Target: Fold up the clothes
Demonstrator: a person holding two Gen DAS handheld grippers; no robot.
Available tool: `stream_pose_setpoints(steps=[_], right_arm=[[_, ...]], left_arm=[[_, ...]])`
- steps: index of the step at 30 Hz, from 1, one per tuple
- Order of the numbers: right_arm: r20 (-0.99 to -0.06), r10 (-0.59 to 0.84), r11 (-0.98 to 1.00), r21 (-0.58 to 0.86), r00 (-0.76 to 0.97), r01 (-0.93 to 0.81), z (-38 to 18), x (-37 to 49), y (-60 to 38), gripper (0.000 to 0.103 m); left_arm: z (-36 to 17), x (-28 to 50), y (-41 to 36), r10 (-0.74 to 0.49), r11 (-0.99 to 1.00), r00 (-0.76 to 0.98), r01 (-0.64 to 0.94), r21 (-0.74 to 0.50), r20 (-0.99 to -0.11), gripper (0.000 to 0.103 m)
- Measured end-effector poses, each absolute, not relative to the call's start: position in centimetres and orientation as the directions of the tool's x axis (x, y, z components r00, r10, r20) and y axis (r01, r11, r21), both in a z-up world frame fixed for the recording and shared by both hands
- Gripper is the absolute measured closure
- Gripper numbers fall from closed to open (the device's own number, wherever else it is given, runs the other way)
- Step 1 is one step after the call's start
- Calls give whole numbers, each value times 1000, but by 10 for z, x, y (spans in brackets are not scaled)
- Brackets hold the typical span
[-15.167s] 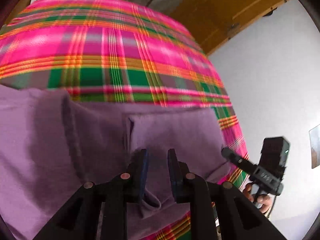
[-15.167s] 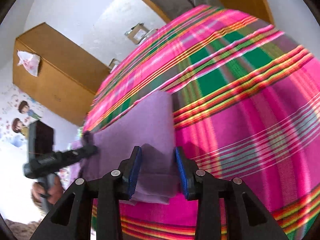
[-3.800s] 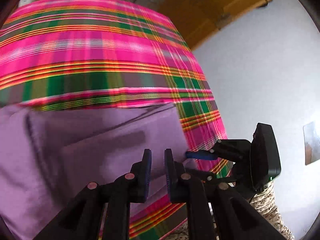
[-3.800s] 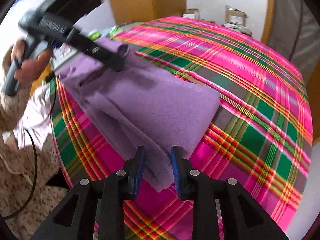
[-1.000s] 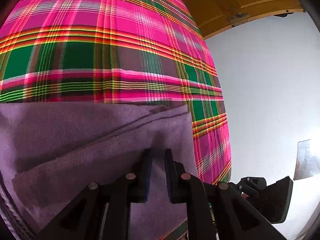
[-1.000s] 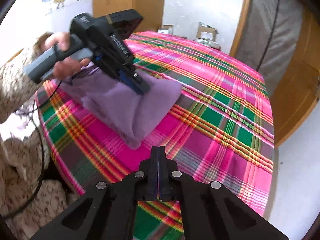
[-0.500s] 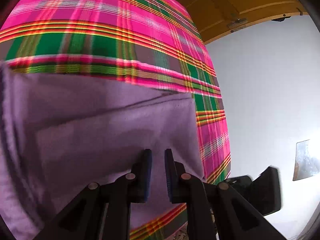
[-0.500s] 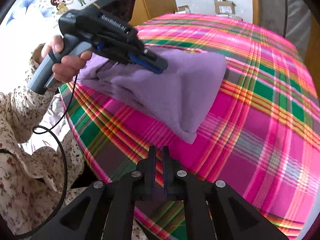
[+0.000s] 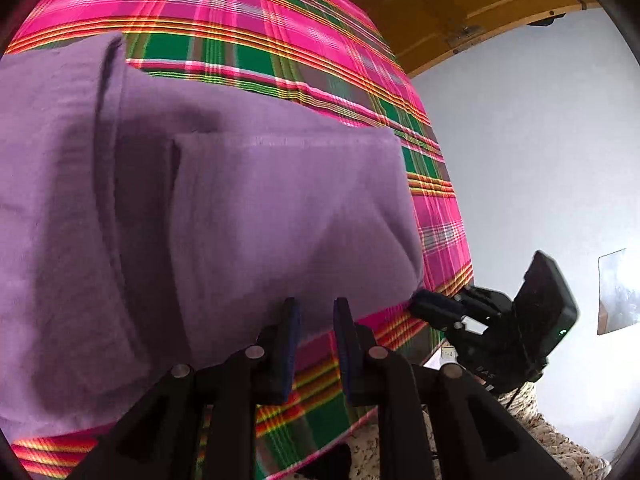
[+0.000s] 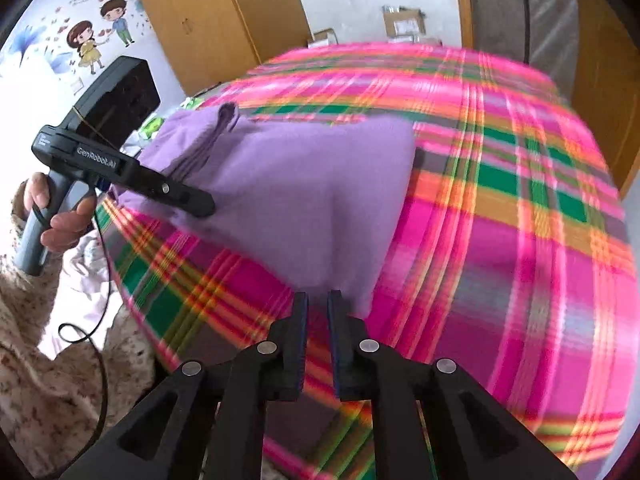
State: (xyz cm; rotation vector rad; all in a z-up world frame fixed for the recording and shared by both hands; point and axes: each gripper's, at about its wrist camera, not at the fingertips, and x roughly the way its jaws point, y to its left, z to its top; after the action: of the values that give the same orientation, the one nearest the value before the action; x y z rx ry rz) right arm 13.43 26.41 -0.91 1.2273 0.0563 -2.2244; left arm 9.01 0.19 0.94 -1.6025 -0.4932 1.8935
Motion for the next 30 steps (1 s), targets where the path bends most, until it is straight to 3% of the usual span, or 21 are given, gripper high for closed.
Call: stream_pose_setpoints(steps=[5, 9, 15, 30], right_arm=[[-803, -418, -846, 172, -426, 505, 1, 149, 255, 91], [-758, -466, -819, 175, -457, 546, 22, 157, 246, 91], [-716, -518, -792, 196, -468, 578, 30, 141, 210, 81], [-759, -482, -796, 171, -439, 580, 1, 117, 143, 75]], left_arm=[[18, 102, -6, 631, -763, -104, -258, -592, -769, 85], [27, 115, -20, 642, -757, -143, -272, -594, -753, 85], [45, 129, -64, 649, -760, -223, -245, -602, -728, 83], [22, 148, -199, 513, -818, -400, 40, -574, -759, 81]])
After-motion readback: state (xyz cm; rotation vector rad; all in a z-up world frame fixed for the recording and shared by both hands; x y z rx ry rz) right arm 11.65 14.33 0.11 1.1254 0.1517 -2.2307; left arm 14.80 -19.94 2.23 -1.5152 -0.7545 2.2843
